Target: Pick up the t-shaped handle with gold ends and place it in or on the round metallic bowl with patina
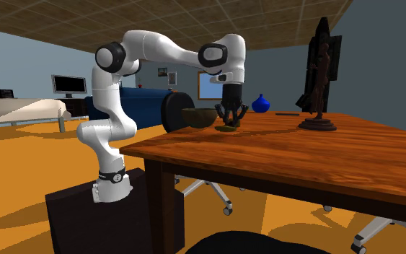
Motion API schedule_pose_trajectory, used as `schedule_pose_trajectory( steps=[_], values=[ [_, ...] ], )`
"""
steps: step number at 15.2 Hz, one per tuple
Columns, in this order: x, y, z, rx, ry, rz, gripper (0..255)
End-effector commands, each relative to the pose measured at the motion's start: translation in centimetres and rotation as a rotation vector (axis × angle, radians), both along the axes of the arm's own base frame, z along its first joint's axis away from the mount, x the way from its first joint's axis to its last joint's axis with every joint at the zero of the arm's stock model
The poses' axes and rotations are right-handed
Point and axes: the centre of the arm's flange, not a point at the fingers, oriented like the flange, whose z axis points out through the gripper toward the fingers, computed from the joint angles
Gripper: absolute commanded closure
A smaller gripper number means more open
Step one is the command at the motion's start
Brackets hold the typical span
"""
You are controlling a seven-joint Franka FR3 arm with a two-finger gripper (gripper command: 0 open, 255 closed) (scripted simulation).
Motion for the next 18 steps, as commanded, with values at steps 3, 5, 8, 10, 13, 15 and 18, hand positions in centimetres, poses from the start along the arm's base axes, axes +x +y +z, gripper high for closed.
schedule_pose_trajectory(
  steps=[3,5,8,10,13,15,18],
  values=[
    [0.0,0.0,2.2,0.000,0.000,0.000,255],
    [0.0,0.0,3.3,0.000,0.000,0.000,255],
    [0.0,0.0,4.8,0.000,0.000,0.000,255],
    [0.0,0.0,5.9,0.000,0.000,0.000,255],
    [0.0,0.0,7.5,0.000,0.000,0.000,255],
    [0.0,0.0,8.5,0.000,0.000,0.000,255],
    [0.0,0.0,10.1,0.000,0.000,0.000,255]
  ],
)
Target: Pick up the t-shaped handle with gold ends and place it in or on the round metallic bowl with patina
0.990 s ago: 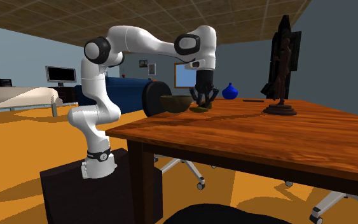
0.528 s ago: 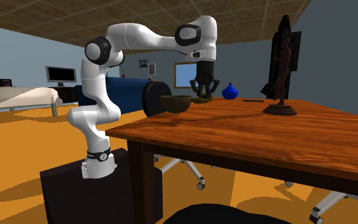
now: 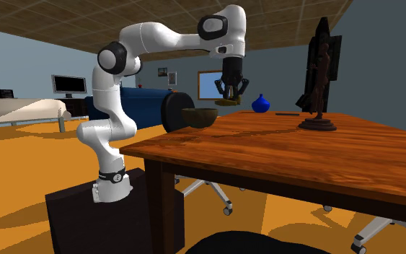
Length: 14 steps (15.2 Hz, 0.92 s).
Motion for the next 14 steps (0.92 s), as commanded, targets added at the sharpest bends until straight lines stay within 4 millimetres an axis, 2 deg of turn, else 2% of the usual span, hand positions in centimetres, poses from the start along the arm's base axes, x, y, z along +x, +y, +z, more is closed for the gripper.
schedule_pose_trajectory(
  steps=[1,10,14],
  values=[
    [0.1,0.1,1.0,0.000,0.000,0.000,255],
    [0.1,0.1,5.6,0.000,0.000,0.000,255],
    [-5.1,1.1,5.8,0.000,0.000,0.000,255]
  ],
)
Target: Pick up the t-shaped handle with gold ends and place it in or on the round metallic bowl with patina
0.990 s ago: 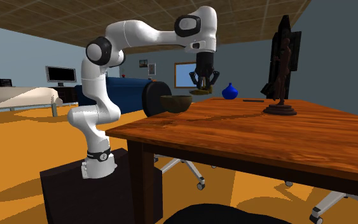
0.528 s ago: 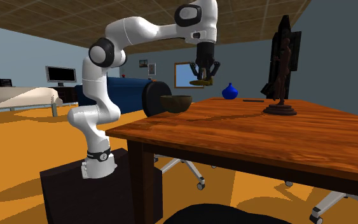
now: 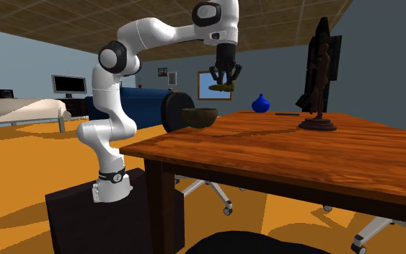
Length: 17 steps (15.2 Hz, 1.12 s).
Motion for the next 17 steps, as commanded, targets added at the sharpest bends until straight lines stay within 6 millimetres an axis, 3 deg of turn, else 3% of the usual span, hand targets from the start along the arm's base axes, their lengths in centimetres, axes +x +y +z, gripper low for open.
schedule_pose_trajectory(
  steps=[1,12,13,17],
  values=[
    [-2.5,0.5,0.3,0.001,0.001,-0.001,255],
    [-16.8,3.1,0.9,0.001,0.001,-0.001,255],
    [-17.6,3.3,1.0,0.001,0.001,-0.001,255],
    [-17.6,3.3,-1.2,0.001,0.001,-0.001,255]
  ],
)
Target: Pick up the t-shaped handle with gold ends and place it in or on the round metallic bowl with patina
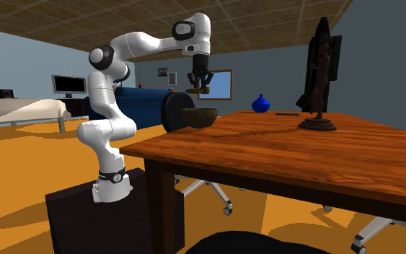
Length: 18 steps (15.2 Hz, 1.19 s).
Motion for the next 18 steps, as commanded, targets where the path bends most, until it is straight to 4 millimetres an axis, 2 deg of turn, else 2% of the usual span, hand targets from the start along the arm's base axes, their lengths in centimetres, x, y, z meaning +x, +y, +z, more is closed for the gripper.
schedule_pose_trajectory(
  steps=[1,11,18],
  values=[
    [0.0,0.0,-1.0,0.000,0.000,0.000,255],
    [0.0,0.0,-6.4,0.000,0.000,0.000,255],
    [0.0,0.0,-6.4,0.000,0.000,0.000,255]
  ],
)
